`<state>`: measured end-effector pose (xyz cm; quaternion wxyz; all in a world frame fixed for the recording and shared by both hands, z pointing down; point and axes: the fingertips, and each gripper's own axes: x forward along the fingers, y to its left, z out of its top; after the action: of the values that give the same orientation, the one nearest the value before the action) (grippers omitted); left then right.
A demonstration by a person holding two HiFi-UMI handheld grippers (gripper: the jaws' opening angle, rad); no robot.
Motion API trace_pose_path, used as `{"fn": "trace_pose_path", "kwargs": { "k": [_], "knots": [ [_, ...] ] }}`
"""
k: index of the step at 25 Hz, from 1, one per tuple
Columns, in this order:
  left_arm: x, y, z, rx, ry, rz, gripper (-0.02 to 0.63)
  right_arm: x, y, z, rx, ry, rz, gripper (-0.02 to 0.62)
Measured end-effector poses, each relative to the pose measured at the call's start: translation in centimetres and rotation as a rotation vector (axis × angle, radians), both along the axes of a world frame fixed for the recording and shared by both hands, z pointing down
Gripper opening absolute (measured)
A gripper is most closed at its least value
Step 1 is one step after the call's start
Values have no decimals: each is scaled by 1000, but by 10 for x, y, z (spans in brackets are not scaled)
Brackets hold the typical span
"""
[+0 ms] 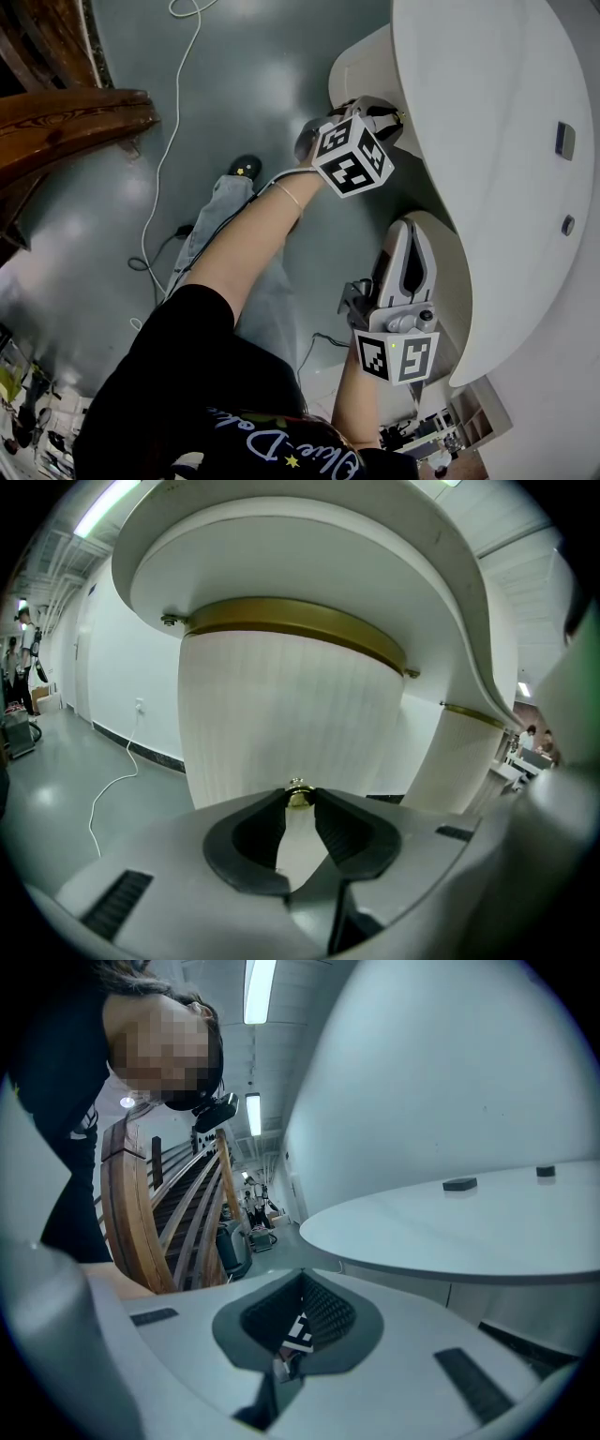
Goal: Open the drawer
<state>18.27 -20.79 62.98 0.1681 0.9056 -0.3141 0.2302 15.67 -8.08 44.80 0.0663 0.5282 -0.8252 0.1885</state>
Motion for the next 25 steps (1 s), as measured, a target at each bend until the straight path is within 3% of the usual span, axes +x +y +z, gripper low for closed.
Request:
{"fn": "trace_pose_path", "kwargs": {
  "k": [25],
  "knots": [
    [-41, 44, 2, -24, 10, 4, 97, -20, 1, -4, 11, 14, -23, -3]
  ]
}}
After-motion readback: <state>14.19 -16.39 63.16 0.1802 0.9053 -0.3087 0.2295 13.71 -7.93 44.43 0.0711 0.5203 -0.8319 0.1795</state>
